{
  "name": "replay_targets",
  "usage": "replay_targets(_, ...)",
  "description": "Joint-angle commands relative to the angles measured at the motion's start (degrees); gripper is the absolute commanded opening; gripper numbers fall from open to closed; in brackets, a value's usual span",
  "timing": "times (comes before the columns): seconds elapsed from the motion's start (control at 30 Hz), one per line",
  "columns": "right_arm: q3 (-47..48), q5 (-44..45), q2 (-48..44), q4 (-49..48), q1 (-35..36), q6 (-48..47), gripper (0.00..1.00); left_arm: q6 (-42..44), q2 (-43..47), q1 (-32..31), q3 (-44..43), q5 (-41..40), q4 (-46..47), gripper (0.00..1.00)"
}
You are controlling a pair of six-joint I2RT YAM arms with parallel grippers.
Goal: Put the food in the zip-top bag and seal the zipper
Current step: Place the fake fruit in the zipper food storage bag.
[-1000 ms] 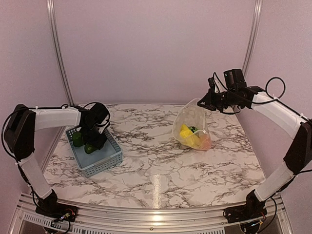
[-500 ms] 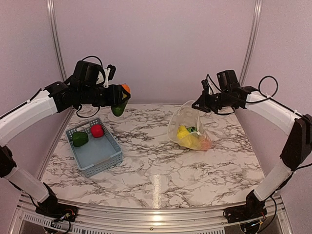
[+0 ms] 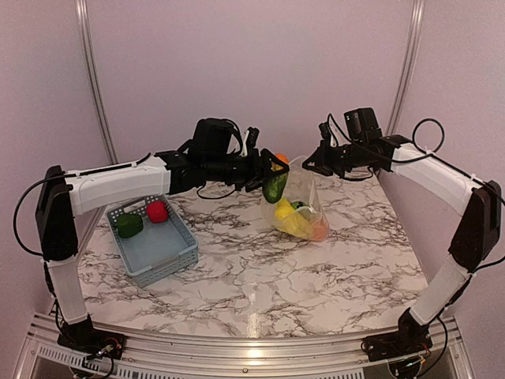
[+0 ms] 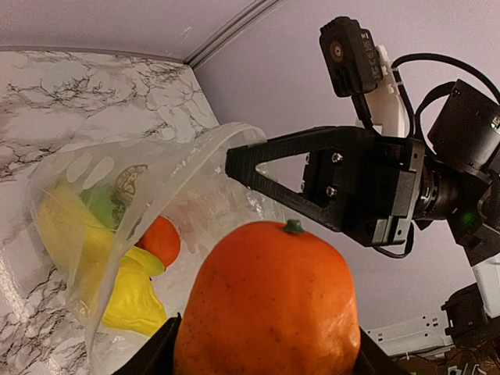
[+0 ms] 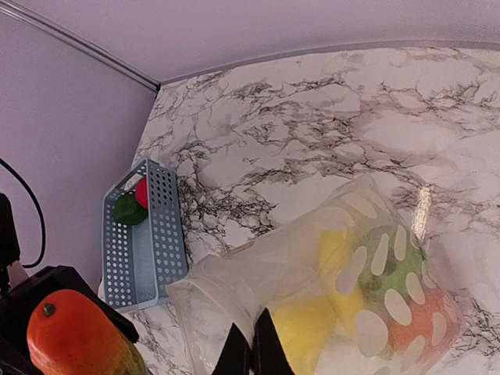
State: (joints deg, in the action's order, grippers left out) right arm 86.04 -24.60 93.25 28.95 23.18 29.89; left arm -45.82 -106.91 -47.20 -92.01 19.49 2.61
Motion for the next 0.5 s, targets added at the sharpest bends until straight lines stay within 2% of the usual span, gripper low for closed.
replay_targets(0.0, 2.0, -0.3, -0.3, -2.1, 1.0, 0.8, 0.0, -1.5, -5.0, -1.5, -8.8, 2.2, -7.5, 0.41)
replay_targets(0.17, -0.3, -0.3, -1.8, -2.8, 1.3, 1.5, 0.0, -0.1, -8.6, -1.7, -11.0, 1.0, -9.6, 0.4)
replay_targets(0.37, -2.0, -0.9, -2.7, -4.6, 1.4, 3.0, 0.0, 6.2, -11.5, -3.5, -11.9, -2.6, -13.0, 0.4)
replay_targets(0.47, -2.3, -1.1, -2.7, -5.1, 1.6, 3.3, 0.0, 10.1, -13.2, -4.8, -15.1, -6.4, -17.6, 0.39)
